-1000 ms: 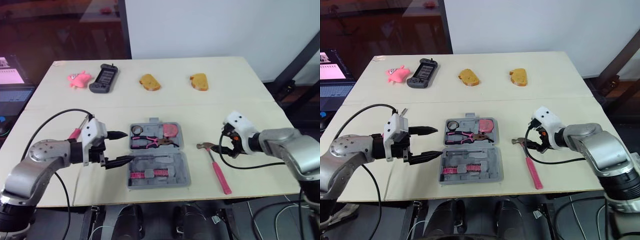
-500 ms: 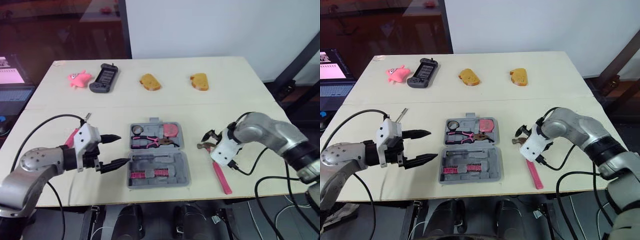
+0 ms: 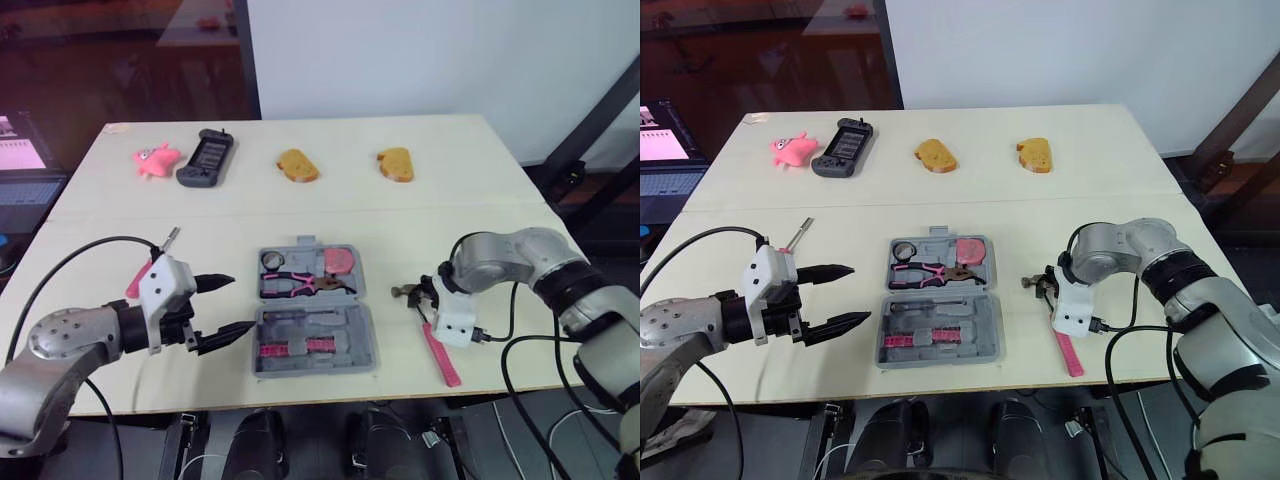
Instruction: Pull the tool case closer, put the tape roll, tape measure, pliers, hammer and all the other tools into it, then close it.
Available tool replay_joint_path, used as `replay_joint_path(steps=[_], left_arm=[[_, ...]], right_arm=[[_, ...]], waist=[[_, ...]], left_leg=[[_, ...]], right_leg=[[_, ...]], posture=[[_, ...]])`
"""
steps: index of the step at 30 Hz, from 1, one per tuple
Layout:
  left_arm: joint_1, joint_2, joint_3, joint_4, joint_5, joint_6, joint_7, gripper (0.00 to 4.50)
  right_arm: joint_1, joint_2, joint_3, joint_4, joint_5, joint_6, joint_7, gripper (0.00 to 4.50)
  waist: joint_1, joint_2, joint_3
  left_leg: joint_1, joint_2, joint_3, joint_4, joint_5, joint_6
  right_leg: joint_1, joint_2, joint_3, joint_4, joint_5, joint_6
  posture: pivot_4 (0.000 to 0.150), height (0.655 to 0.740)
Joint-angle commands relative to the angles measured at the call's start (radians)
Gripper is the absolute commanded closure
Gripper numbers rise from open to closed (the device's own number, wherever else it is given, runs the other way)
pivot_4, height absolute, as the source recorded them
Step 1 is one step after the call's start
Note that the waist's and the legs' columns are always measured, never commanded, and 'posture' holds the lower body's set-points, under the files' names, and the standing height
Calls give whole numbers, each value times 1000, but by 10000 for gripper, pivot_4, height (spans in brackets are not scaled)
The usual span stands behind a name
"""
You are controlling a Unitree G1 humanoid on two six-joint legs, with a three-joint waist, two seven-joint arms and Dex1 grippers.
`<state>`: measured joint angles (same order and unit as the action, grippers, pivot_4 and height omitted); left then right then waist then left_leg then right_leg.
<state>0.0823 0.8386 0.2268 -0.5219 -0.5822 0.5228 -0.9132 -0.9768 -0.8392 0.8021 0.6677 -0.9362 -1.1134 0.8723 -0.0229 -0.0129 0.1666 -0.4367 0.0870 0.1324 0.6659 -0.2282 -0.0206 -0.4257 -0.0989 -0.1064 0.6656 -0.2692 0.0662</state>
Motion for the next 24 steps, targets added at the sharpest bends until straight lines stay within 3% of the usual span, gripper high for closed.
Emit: replay_joint_path(steps=[1, 2, 3, 6, 11, 13, 16, 19, 22, 24], left_arm=[[9, 2, 39, -38, -21, -1, 5, 0], [12, 2, 41, -39, -22, -1, 6, 0], [12, 3, 42, -37, -23, -2, 6, 0], [8, 6, 40, -31, -24, -4, 5, 0], [-22, 9, 14, -9, -18, -10, -6, 0], [-43, 10, -1, 7, -15, -13, -15, 0], [-71, 10, -25, 32, -4, -23, -29, 0], [-95, 6, -44, 55, 9, -35, -41, 0], [-108, 1, -55, 65, 13, -37, -48, 0], [-108, -1, -56, 63, 10, -34, -50, 0]], right_arm=[[3, 37, 17, 13, -56, -6, -67, 37974], [7, 39, 11, 16, -59, 4, -72, 42686], [11, 40, 3, 23, -56, 20, -68, 44642], [27, 15, -21, 15, -23, 43, -34, 44642], [88, -61, -75, -62, 154, 29, 64, 44642], [127, -123, -103, -127, 325, 70, 171, 44642], [212, -212, -189, -290, 665, 374, 427, 44642], [323, -284, -317, -517, 914, 792, 536, 44642], [386, -322, -413, -678, 935, 1190, 524, 44642], [372, -321, -421, -758, 960, 1649, 537, 44642]], waist=[[-2, -1, -1], [-3, -2, -1], [-4, -2, -1], [-9, -3, -2], [4, -2, -1], [10, 0, 0], [14, 3, 2], [12, 5, 3], [6, 6, 3], [9, 6, 3]], left_leg=[[1, 0, 0, 0, 0, 0], [1, 0, 0, 0, 0, 0], [2, 0, 0, -1, 0, 0], [3, 0, 0, -1, 0, 0], [3, 0, 0, -1, 0, 0], [3, 0, 0, -1, 0, 0], [3, 0, 0, -1, 0, 0], [3, 0, 0, -1, -1, 1], [3, 1, 0, -1, -4, 6], [3, 1, 0, -1, -4, 7]], right_leg=[[0, 0, 0, 0, 0, 0], [1, 0, 0, 0, 0, 0], [2, 0, 0, 0, 0, 0], [3, 0, 0, 0, 0, 0], [3, 0, 0, 0, 0, 0], [3, 0, 0, 0, 0, 0], [3, 0, 0, 0, 0, 0], [3, 0, 1, 0, 0, 0], [2, 0, 1, 1, 1, -1], [1, 0, 1, 1, 1, -2]], posture=[[1500, 7188], [1500, 7188], [1500, 7188], [1500, 7188], [1500, 7188], [1500, 7188], [1500, 7188], [1500, 7188], [1500, 7188], [1500, 7188]])
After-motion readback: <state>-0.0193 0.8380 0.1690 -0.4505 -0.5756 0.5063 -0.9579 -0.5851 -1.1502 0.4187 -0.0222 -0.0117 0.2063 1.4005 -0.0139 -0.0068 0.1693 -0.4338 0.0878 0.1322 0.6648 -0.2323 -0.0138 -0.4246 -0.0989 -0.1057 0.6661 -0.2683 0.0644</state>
